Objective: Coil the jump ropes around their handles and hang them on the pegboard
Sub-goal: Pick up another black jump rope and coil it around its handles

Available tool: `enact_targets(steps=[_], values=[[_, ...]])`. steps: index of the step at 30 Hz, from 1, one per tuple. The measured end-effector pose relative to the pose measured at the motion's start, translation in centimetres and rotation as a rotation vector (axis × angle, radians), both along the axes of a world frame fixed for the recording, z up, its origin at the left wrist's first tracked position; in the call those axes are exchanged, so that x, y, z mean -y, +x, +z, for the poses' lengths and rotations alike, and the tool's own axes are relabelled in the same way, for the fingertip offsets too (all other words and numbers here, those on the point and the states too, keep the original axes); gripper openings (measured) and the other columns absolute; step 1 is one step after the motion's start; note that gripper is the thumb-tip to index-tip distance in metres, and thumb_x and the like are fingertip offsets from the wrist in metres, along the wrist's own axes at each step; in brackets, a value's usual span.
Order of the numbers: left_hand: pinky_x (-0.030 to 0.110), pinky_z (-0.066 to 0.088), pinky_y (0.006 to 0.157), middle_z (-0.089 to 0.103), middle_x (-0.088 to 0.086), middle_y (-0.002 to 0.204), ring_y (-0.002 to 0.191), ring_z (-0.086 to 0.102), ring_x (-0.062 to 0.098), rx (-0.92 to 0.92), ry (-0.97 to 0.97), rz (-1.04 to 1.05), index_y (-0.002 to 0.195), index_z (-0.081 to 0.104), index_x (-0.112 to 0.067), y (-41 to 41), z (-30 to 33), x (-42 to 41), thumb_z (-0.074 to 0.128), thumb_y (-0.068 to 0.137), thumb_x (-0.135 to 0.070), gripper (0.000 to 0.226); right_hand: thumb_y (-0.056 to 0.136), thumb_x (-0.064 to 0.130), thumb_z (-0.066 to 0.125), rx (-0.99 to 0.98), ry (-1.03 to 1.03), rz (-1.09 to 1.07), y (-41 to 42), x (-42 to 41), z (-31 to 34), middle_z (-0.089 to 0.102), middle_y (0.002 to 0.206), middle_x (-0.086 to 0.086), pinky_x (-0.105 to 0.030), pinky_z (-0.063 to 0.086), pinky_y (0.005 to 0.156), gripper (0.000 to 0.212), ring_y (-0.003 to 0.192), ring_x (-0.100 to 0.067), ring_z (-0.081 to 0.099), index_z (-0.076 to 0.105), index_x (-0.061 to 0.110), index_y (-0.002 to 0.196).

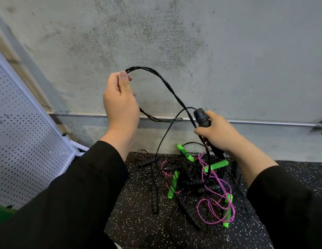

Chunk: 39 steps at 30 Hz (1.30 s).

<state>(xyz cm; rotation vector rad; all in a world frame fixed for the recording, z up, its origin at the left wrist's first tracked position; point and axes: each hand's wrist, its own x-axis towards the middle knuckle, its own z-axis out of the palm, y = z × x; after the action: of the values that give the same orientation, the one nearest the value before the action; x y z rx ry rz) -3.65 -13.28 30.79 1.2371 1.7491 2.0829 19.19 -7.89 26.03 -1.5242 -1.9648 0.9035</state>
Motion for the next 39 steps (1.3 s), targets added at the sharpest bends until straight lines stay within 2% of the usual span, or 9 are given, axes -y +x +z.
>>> enact_targets(steps=[6, 10, 12, 14, 19, 22, 25, 32, 39], values=[[0.033, 0.039, 0.066, 0.050, -0.010, 0.070, 0.065, 0.045, 0.010, -0.004, -0.201, 0.094, 0.091, 0.061, -0.018, -2.8, -1.5, -1.0, 0.048, 0.105, -0.039, 0.029, 0.083, 0.006, 0.070, -0.360, -0.070, -0.104, 1.2, -0.3, 0.9, 0.062, 0.074, -0.023, -0.036, 0.047, 0.054, 0.023, 0.052, -0.023, 0.052, 0.056, 0.008, 0.101], [0.026, 0.042, 0.082, 0.059, -0.004, 0.108, 0.089, 0.056, 0.007, -0.032, -0.393, 0.042, 0.119, 0.060, -0.020, -2.6, -2.2, -1.3, 0.054, 0.103, -0.032, 0.022, 0.088, -0.002, 0.063, -0.608, -0.119, -0.089, 0.9, 0.1, 1.8, 0.066, 0.076, -0.013, -0.032, 0.046, 0.051, 0.021, 0.052, -0.020, 0.050, 0.052, 0.011, 0.100], [0.030, 0.045, 0.077, 0.064, 0.001, 0.103, 0.087, 0.062, 0.014, -0.118, -0.398, -0.007, 0.105, 0.064, -0.016, -1.2, -2.3, -1.1, 0.053, 0.103, -0.034, 0.022, 0.089, -0.002, 0.065, -0.683, -0.141, -0.072, 0.6, 0.2, 2.1, 0.065, 0.074, -0.012, -0.031, 0.047, 0.051, 0.024, 0.051, -0.018, 0.050, 0.052, 0.013, 0.102], [0.038, 0.050, 0.073, 0.070, 0.003, 0.091, 0.080, 0.065, 0.023, -0.115, -0.459, -0.311, 0.096, 0.068, -0.016, 1.0, -2.3, -0.6, 0.050, 0.104, -0.044, 0.035, 0.089, -0.002, 0.067, -0.724, -0.150, -0.061, 0.1, 0.3, 2.3, 0.066, 0.074, -0.010, -0.031, 0.047, 0.052, 0.025, 0.052, -0.017, 0.050, 0.053, 0.014, 0.103], [0.037, 0.050, 0.098, 0.069, -0.006, 0.126, 0.107, 0.063, 0.010, -0.358, -0.869, -0.910, 0.131, 0.064, -0.026, 6.4, -5.4, 0.9, 0.057, 0.099, -0.052, 0.043, 0.090, -0.001, 0.069, -0.778, -0.160, -0.062, -0.8, 0.7, 2.6, 0.067, 0.076, -0.008, -0.028, 0.050, 0.054, 0.024, 0.053, -0.015, 0.053, 0.054, 0.014, 0.100], [0.037, 0.050, 0.084, 0.077, 0.003, 0.095, 0.084, 0.069, 0.014, -0.165, -0.761, -0.912, 0.096, 0.068, -0.023, 7.4, -6.1, 0.4, 0.052, 0.104, -0.029, 0.018, 0.090, 0.002, 0.070, -0.803, -0.146, -0.062, -0.8, 0.7, 2.9, 0.072, 0.087, -0.011, -0.026, 0.052, 0.057, 0.021, 0.058, -0.016, 0.062, 0.055, 0.013, 0.100], [0.038, 0.051, 0.074, 0.058, -0.003, 0.065, 0.060, 0.058, 0.017, 0.066, -0.549, -0.739, 0.097, 0.057, -0.019, 7.0, -4.5, -0.3, 0.038, 0.110, -0.023, 0.023, 0.092, 0.007, 0.069, -0.795, -0.130, -0.071, 0.1, 0.3, 2.9, 0.076, 0.100, -0.015, -0.027, 0.053, 0.057, 0.022, 0.062, -0.020, 0.067, 0.053, 0.012, 0.106], [0.023, 0.020, 0.044, 0.030, -0.006, 0.060, 0.048, 0.020, 0.008, 0.782, -0.119, -0.699, 0.104, 0.049, -0.020, 4.9, -1.2, -0.8, 0.030, 0.113, -0.030, 0.024, 0.094, 0.000, 0.064, -0.476, -0.318, 0.219, 0.5, 1.1, 0.9, 0.072, 0.122, -0.002, -0.032, 0.056, 0.057, 0.027, 0.080, -0.029, 0.072, 0.052, 0.009, 0.117], [0.022, 0.027, 0.036, 0.032, -0.004, 0.060, 0.042, 0.024, 0.009, 1.253, 0.104, -0.732, 0.098, 0.047, -0.020, 3.5, -0.1, -0.9, 0.032, 0.112, -0.032, 0.024, 0.089, 0.004, 0.073, -0.365, -0.270, 0.354, -3.1, 2.7, -0.4, 0.068, 0.125, 0.001, -0.026, 0.052, 0.060, 0.046, 0.065, -0.004, 0.065, 0.054, 0.016, 0.129]])
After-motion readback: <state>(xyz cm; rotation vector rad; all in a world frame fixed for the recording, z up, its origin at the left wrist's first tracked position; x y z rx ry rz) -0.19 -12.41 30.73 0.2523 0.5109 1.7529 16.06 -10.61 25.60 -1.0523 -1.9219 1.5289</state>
